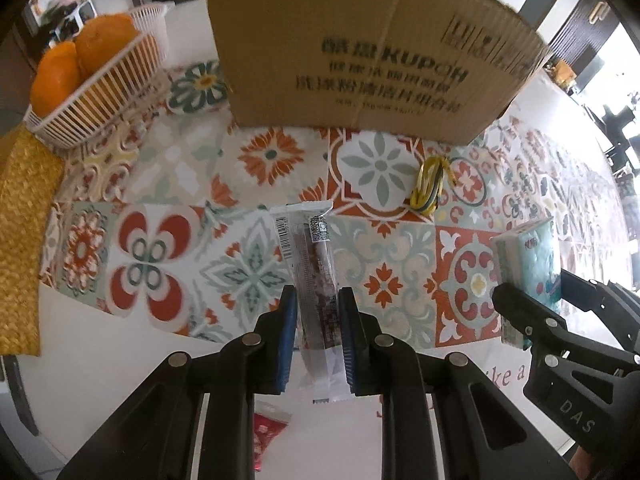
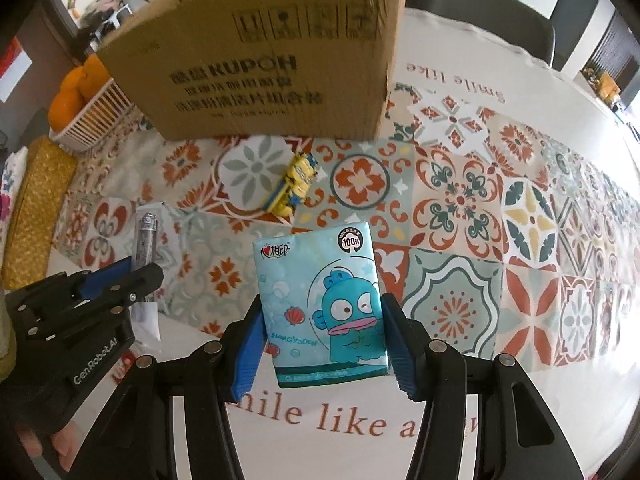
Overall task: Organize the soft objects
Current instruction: 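Carry the snack tube with the left tool over the box while the right tool carries the tissue pack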
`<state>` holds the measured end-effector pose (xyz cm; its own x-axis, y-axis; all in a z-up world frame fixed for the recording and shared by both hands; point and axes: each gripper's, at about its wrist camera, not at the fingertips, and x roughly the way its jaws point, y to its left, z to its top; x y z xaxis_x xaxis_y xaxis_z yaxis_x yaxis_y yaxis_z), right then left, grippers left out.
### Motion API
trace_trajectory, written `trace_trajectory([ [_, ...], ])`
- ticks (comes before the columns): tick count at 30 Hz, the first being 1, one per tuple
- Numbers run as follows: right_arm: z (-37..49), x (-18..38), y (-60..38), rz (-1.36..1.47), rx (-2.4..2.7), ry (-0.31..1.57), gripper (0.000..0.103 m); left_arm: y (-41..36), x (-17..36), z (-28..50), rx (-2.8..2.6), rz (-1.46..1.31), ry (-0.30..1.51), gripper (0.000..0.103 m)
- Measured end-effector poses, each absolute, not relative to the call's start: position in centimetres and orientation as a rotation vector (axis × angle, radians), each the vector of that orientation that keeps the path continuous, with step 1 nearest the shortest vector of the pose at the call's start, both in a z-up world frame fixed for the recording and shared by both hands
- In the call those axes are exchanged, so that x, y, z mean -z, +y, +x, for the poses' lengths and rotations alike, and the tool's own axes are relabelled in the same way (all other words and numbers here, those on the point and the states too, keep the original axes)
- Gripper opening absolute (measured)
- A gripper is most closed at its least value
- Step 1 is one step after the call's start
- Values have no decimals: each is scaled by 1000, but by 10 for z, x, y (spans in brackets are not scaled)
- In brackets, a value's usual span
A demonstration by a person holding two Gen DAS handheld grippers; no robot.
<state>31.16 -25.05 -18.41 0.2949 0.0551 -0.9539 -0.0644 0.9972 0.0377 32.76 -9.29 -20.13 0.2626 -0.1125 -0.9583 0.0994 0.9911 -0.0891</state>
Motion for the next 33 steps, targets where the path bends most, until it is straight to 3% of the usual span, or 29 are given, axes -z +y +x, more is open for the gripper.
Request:
trace_trajectory([
  [33,326,52,-217,50,-52,928,56,-70,61,356,267,20,951,21],
])
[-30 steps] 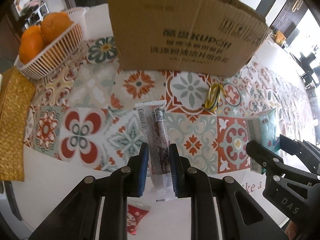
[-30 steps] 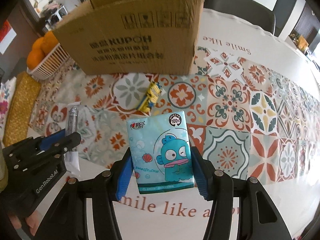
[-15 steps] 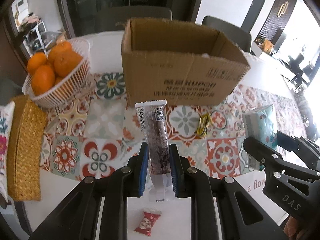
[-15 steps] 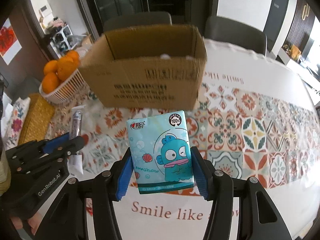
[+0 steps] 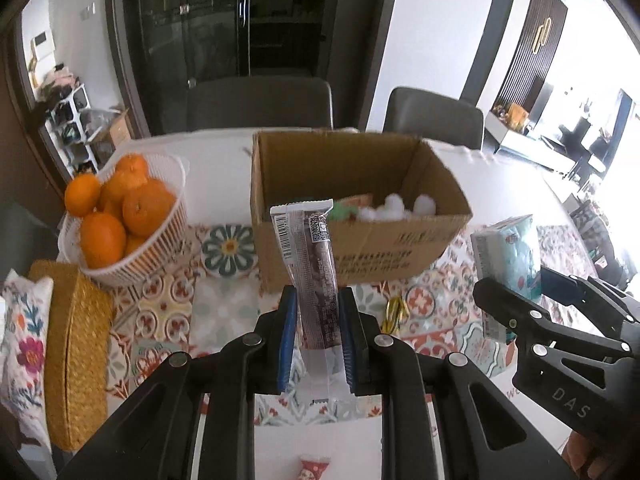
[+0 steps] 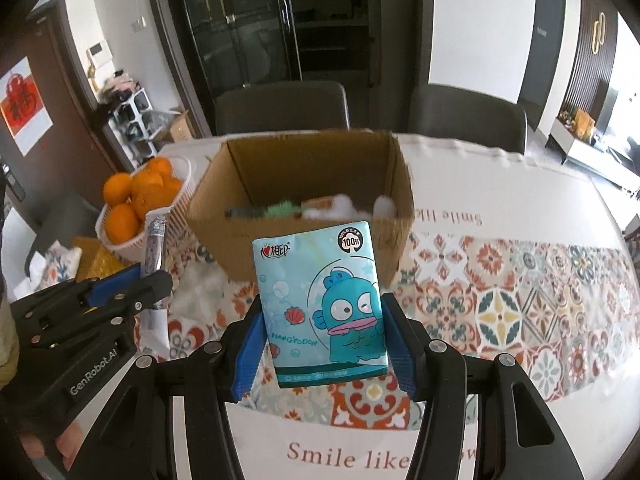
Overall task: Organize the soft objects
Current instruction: 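Carry the snack tube with the left tool over the box while the right tool carries the tissue pack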
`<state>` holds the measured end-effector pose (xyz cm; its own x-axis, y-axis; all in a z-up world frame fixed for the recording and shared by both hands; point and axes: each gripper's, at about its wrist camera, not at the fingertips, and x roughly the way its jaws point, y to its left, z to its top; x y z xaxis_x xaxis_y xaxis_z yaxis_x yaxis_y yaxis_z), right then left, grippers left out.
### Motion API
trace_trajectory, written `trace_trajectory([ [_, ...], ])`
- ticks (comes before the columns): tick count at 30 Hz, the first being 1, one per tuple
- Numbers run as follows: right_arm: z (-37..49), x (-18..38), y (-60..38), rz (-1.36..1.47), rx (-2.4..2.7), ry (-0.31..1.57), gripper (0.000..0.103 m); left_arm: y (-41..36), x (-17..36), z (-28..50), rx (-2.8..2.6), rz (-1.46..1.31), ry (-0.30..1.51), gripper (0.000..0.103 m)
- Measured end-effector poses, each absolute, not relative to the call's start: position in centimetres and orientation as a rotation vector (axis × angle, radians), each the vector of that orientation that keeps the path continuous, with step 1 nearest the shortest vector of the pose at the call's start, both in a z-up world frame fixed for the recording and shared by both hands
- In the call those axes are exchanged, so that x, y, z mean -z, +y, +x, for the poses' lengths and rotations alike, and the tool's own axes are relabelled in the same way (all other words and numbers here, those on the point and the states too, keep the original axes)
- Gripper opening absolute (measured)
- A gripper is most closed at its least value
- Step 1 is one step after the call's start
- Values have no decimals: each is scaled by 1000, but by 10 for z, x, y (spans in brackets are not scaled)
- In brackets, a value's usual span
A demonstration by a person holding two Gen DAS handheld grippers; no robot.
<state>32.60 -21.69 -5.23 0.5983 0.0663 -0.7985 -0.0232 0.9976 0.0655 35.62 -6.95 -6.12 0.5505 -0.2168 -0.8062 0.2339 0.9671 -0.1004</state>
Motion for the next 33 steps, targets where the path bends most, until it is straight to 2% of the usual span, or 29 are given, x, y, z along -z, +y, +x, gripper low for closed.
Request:
trace_trajectory([
  [19,369,9,-217,13,-58,808,56,-76,17,402,282,9,837,21],
  [33,418,17,-211,-43,-88,811,56,-82,27,447,250,27,849,21],
])
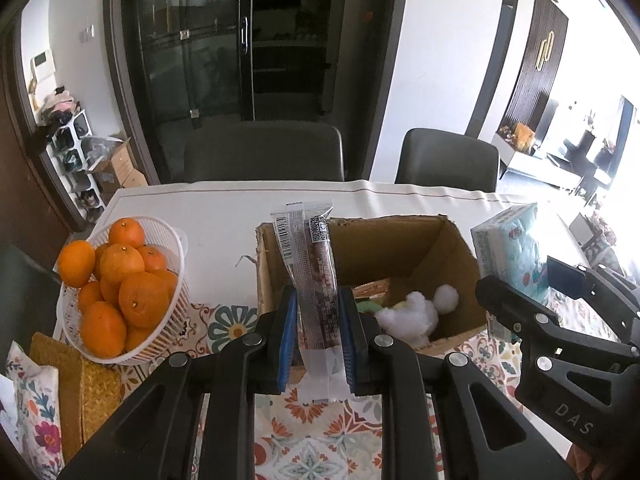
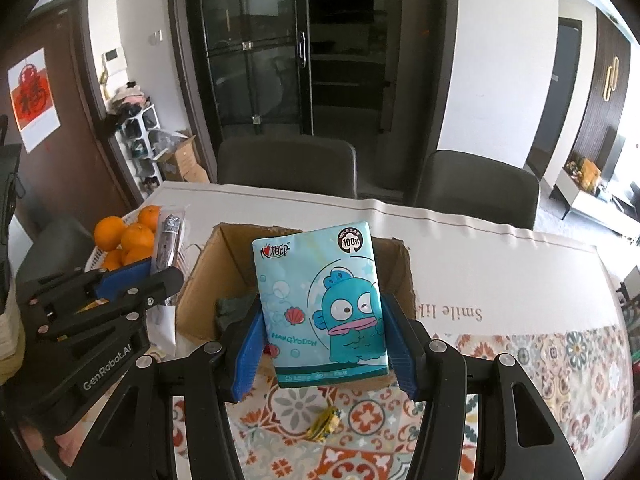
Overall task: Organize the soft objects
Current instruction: 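Carry the snack tube with the left tool over the box while the right tool carries the tissue pack, then open both tools to drop the snack tube and tissue pack into the box, then withdraw both tools and move the left tool to the red snack packet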
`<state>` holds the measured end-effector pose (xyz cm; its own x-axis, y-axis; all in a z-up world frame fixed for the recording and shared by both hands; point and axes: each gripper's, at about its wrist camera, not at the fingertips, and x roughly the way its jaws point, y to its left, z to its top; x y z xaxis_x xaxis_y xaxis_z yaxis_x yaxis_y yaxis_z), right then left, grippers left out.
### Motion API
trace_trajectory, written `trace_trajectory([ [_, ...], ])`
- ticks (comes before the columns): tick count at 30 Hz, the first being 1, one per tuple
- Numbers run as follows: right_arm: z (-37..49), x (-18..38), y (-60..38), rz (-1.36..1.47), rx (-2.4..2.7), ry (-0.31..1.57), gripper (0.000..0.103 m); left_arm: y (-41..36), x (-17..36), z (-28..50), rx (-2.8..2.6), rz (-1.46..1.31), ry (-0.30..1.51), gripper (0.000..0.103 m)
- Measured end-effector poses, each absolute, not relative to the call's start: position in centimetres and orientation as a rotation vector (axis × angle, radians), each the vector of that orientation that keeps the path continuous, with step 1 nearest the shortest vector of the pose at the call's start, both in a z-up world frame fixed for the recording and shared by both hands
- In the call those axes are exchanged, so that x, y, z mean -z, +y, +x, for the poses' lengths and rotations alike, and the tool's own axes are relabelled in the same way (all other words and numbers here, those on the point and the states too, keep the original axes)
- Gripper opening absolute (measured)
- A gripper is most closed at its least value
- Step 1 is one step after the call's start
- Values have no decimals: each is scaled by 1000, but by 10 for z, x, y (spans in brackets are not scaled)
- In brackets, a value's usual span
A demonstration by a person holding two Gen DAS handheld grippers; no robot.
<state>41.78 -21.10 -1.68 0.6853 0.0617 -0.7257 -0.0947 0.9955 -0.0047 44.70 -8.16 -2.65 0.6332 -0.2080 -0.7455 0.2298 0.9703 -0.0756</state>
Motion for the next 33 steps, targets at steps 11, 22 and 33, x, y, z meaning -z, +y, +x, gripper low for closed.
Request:
trace_trajectory([
  [11,458,37,-212,-56,-114,873,56,-86,46,483,223,41,896,21],
  [22,488,63,-218,-32,-117,955,61,-89,65,513,213,42,958,27],
  [33,479,58,-221,21,-66,951,67,-89,62,509,210,37,954,36],
])
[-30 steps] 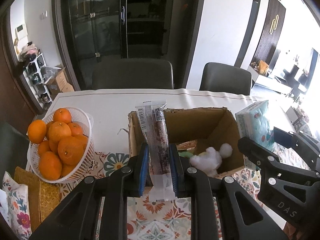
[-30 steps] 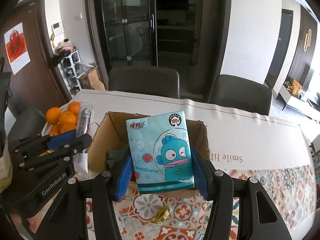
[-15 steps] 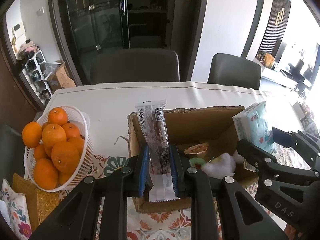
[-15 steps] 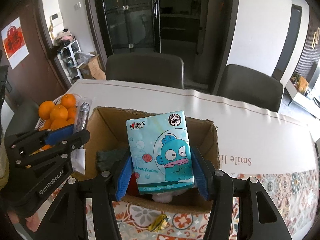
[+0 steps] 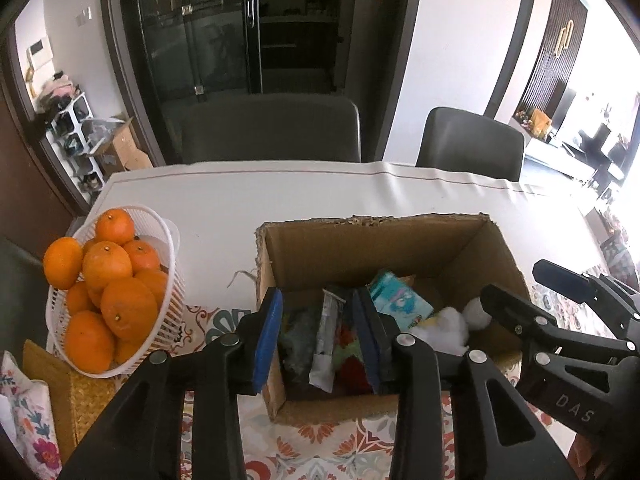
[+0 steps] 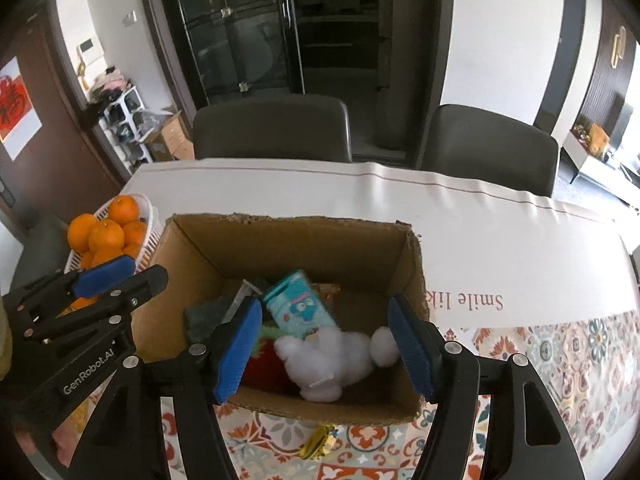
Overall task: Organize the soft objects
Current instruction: 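Withdraw both tools and move the left tool to the red snack packet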
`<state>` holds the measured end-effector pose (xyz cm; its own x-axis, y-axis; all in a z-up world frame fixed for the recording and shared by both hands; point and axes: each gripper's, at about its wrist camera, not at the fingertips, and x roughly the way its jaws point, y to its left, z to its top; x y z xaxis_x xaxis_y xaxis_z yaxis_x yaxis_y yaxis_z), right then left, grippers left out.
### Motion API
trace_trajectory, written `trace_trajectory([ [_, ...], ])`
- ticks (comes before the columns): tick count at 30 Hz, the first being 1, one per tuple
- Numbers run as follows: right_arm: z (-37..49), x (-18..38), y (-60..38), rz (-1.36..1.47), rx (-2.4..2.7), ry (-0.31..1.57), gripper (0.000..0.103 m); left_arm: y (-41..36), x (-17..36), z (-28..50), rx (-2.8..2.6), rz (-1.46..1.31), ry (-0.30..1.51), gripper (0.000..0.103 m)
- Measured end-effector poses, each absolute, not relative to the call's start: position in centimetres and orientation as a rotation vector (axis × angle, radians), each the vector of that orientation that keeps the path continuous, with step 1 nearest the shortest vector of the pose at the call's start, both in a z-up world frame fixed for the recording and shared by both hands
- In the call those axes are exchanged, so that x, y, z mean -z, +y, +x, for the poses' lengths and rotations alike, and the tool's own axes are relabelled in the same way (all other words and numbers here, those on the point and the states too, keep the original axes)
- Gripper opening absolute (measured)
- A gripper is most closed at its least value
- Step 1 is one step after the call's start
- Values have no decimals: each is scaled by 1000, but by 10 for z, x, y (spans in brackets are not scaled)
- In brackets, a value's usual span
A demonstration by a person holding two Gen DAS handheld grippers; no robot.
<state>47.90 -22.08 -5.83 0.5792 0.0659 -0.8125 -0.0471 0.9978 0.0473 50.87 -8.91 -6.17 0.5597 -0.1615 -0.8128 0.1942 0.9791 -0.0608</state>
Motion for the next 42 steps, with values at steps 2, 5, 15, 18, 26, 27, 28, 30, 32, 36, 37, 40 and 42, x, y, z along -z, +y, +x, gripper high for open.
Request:
trace_trajectory([
  [2,472,55,-222,26,-57,948,67,-88,57,502,208,45,941,36],
  [5,459,51,-222,39,-49,936,67,-86,51,489,206,65,927,36],
  [15,398,48,-219,66,-33,907,67,-75,44,430,208,104,885,36],
  [18,380,51,-216,70,-38,912,67,-72,47,412,220,111,888,36],
  [26,332,66,-208,78,-43,935,67,-60,63,363,226,117,922,36],
  [27,326,68,-207,75,-42,938,67,-59,66,357,228,118,931,36],
  [28,319,71,-206,76,-39,945,67,-58,69,352,231,118,938,36],
  [30,310,76,-205,79,-40,956,67,-55,76,340,234,117,956,36],
  [32,300,84,-204,78,-39,974,67,-54,84,329,236,121,974,36],
  [36,285,96,-204,84,-42,1002,67,-52,100,308,249,125,1013,36],
  [37,281,99,-204,89,-43,1009,67,-51,103,304,254,124,1022,36],
  [40,270,108,-204,97,-41,1030,67,-52,112,291,268,129,1046,36],
  [42,263,115,-203,105,-40,1047,67,-51,119,285,277,138,1062,36],
])
